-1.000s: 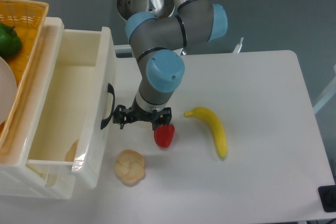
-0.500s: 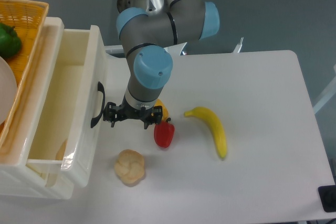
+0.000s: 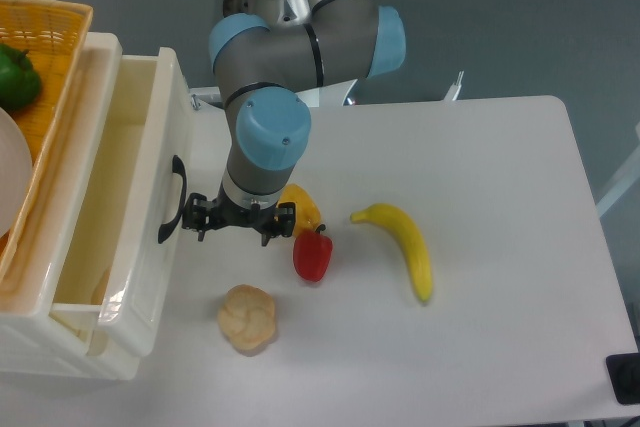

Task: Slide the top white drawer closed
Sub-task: 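Push the open white drawer's front with the gripper into the unit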

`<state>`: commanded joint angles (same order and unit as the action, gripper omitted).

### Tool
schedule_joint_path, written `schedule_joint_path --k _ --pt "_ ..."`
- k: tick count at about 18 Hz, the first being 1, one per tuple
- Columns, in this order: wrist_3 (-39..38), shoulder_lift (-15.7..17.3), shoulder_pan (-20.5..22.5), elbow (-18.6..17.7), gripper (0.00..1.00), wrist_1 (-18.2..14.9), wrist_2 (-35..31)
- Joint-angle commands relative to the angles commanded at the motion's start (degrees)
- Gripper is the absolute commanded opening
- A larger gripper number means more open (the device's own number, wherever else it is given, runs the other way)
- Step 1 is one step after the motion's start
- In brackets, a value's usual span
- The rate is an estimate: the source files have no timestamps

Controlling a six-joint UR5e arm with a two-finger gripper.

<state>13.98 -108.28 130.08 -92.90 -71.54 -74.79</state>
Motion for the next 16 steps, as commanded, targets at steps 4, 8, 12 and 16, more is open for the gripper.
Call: schedule_joint_path --k 4,8,12,16 --pt "-0.1 0.0 -0.8 0.4 1.0 0.1 -0.4" --pt "-0.2 -0.2 -1.6 0.4 1.0 0.3 -0.4" --pt "-0.2 -0.3 -2.4 0.4 1.0 0.3 -0.4" --pt "-0.3 -0.2 -3.5 0.4 1.0 0.4 -0.4"
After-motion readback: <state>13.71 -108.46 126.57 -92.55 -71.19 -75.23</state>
